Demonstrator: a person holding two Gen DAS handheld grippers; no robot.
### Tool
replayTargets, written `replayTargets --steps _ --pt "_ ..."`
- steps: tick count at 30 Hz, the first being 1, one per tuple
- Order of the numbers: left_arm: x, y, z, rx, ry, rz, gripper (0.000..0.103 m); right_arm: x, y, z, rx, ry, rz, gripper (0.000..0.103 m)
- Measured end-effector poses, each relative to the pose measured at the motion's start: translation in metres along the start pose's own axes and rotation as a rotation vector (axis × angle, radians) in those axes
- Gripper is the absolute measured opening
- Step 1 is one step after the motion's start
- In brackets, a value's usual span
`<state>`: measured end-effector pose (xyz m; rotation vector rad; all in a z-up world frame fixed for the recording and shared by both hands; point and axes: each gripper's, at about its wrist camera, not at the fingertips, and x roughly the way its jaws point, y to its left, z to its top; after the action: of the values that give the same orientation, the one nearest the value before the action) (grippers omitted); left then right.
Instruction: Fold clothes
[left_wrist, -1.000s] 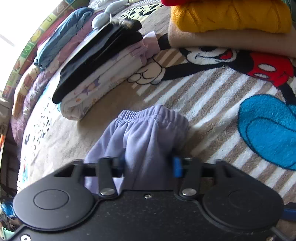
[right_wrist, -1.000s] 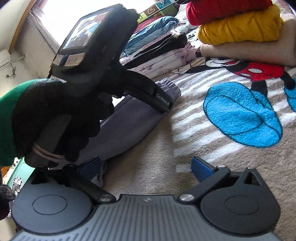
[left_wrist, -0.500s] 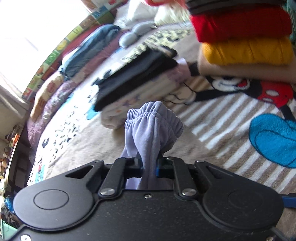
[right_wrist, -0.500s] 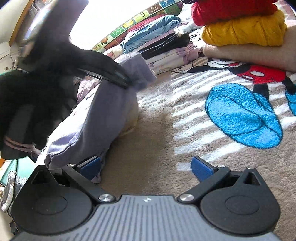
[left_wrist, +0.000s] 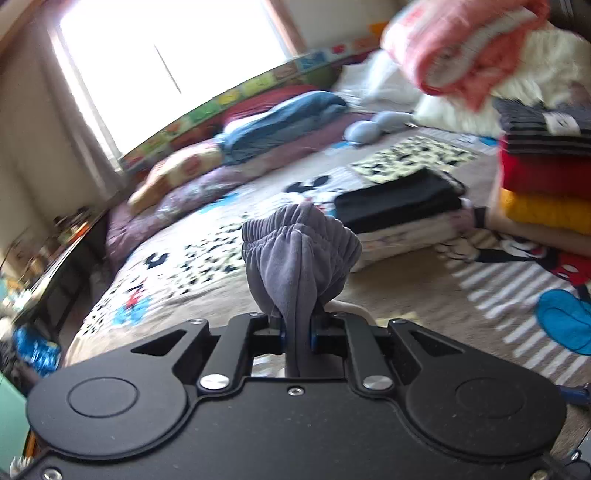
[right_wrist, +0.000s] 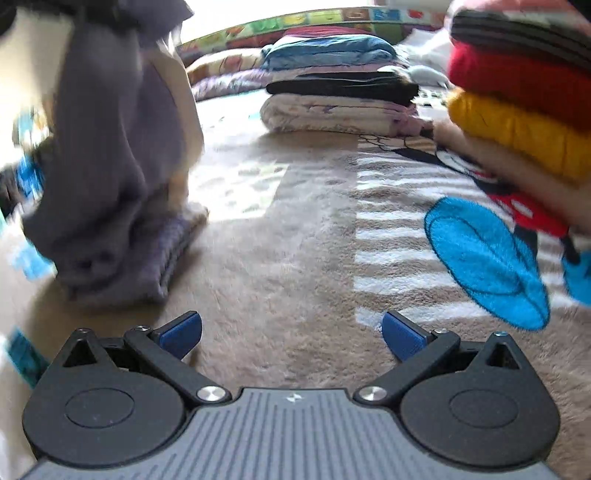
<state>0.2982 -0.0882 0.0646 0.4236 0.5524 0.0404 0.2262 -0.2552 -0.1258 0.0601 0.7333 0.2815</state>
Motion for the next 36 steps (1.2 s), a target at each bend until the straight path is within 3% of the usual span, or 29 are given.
replayTargets --steps 11,20,27,36 --pt "-0.034 0.095 -0.044 -0.129 0.0 0.107 0.009 0.0 0.018 -0.006 -0.087 -0.007 -0.096 0.103" --pt "-0.033 0.166 -0.09 -0.273 0.023 0.178 0.009 -0.001 0.022 -0.011 -0.106 -0.029 -0.123 0.103" --pt "-0.018 0.222 -0.146 -0.454 0.064 0.218 0.009 0.001 0.022 -0.017 -0.106 -0.078 -0.122 0.103" --pt "0.007 0.266 -0.227 -0.768 0.098 0.243 0.009 0.001 0.017 -0.021 -0.074 -0.126 -0.097 0.103"
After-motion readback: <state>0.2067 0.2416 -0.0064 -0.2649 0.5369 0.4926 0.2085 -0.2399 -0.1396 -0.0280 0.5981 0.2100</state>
